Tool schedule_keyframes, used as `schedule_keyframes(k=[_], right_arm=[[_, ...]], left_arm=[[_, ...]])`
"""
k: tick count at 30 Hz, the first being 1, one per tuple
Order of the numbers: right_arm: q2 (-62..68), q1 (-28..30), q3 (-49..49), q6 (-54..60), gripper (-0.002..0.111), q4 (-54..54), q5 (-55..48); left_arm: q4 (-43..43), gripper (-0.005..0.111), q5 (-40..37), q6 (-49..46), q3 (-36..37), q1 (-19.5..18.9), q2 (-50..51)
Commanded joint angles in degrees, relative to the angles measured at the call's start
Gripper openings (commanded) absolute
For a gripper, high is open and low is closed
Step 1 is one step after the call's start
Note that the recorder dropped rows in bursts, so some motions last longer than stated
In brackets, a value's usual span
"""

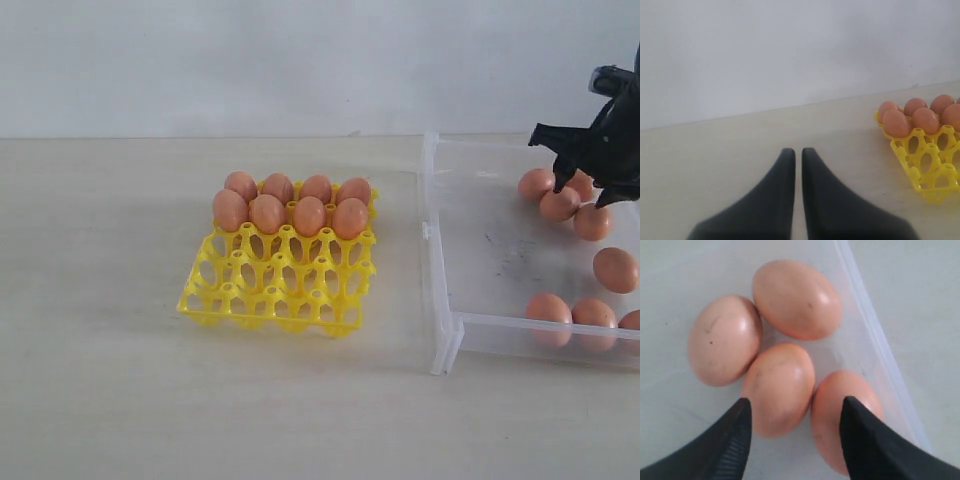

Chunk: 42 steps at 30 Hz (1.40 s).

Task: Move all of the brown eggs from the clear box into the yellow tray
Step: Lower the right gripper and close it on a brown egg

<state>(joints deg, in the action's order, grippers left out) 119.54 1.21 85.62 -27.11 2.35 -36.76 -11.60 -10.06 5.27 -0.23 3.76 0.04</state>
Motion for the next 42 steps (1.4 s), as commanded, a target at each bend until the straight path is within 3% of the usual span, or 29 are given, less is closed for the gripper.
schedule_keyframes(k=[1,15,24,25,26,28,31,35,38,42], right_arm=[[1.8,0.4,0.7,1.0,0.049,-3.5,3.3],[3.9,0.4,0.8,1.3,0.049,-3.1,8.6],[4.0,0.4,0.8,10.3,0.048,-2.8,8.6],[4.0,0.4,0.8,11.4,0.041,-2.8,7.8],[4.0,0.4,0.8,12.7,0.023,-2.8,6.9],[4.0,0.4,0.8,17.1,0.000,-2.8,6.4],[4.0,0.4,0.8,24.7,0.000,-5.6,7.7],[3.6,-0.5,-3.2,39.5,0.000,-17.9,18.9],[3.1,-2.5,-10.8,48.0,0.000,-27.9,37.4],[3.1,-5.0,-22.4,42.4,0.000,-23.3,62.9]], left_arm=[[0.1,0.004,0.2,0.3,0.2,0.3,0.0],[0.1,0.004,0.2,0.3,0.2,0.3,0.0],[0.1,0.004,0.2,0.3,0.2,0.3,0.0],[0.1,0.004,0.2,0.3,0.2,0.3,0.0],[0.1,0.004,0.2,0.3,0.2,0.3,0.0],[0.1,0.004,0.2,0.3,0.2,0.3,0.0],[0.1,0.004,0.2,0.3,0.2,0.3,0.0],[0.1,0.004,0.2,0.3,0.2,0.3,0.0],[0.1,0.004,0.2,0.3,0.2,0.3,0.0],[0.1,0.004,0.2,0.3,0.2,0.3,0.0]])
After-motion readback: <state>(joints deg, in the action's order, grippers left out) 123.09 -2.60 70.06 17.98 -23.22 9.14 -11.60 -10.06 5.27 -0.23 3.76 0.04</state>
